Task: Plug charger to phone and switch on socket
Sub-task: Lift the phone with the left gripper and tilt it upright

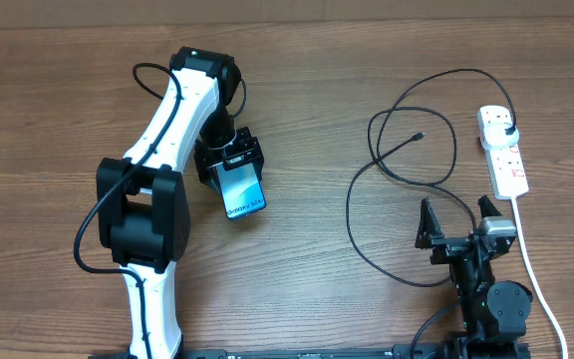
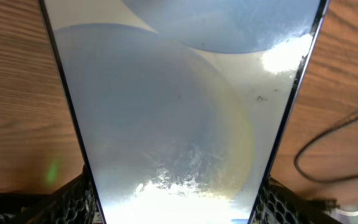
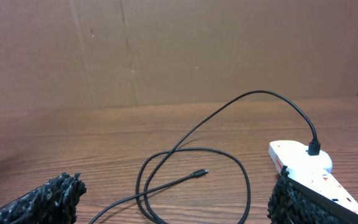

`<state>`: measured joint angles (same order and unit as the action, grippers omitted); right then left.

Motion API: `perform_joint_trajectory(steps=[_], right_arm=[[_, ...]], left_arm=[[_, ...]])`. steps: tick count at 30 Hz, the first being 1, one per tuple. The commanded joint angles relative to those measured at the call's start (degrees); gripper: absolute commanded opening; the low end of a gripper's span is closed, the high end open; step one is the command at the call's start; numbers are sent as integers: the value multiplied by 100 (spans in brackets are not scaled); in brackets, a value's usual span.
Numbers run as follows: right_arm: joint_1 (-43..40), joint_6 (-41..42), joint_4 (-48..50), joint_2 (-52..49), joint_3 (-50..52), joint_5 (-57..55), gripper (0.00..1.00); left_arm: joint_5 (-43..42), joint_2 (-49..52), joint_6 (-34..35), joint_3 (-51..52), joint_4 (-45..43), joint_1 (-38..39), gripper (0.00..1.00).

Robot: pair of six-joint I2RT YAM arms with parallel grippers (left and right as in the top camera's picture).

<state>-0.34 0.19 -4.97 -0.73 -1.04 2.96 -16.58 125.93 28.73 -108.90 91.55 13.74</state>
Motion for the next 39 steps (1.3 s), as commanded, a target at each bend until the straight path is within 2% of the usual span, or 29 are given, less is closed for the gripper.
perform_joint_trajectory(steps=[1, 20, 39], right_arm=[[-15, -26, 33, 52, 59, -35, 100], [-15, -26, 33, 52, 59, -35, 100], [-15, -26, 33, 50, 59, -35, 100]], left_arm=[[-455, 7, -354, -164, 105, -26, 61], [-859, 7, -719, -164, 400, -26, 54], [-857, 7, -802, -164, 400, -26, 55]])
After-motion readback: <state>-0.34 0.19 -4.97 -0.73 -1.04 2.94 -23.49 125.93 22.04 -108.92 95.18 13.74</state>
